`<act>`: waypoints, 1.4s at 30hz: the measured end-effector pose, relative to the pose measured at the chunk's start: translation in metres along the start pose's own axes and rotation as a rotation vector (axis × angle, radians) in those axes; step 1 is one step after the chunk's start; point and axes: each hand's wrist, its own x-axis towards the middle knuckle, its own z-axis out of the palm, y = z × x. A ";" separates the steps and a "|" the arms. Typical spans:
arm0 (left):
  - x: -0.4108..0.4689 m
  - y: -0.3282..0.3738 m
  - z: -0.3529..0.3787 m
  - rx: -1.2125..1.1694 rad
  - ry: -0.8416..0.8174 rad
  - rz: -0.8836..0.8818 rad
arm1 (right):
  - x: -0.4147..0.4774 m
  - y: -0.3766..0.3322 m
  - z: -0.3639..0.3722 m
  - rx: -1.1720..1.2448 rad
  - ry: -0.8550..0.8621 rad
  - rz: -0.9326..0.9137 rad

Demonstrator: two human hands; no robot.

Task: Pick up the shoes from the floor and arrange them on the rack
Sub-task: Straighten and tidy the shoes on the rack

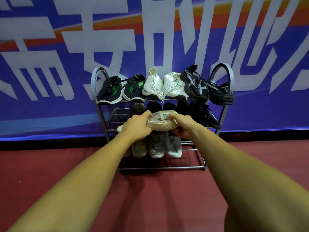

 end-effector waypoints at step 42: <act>0.022 -0.037 0.010 -0.923 -0.024 -0.155 | 0.003 0.009 0.029 -0.309 -0.391 0.034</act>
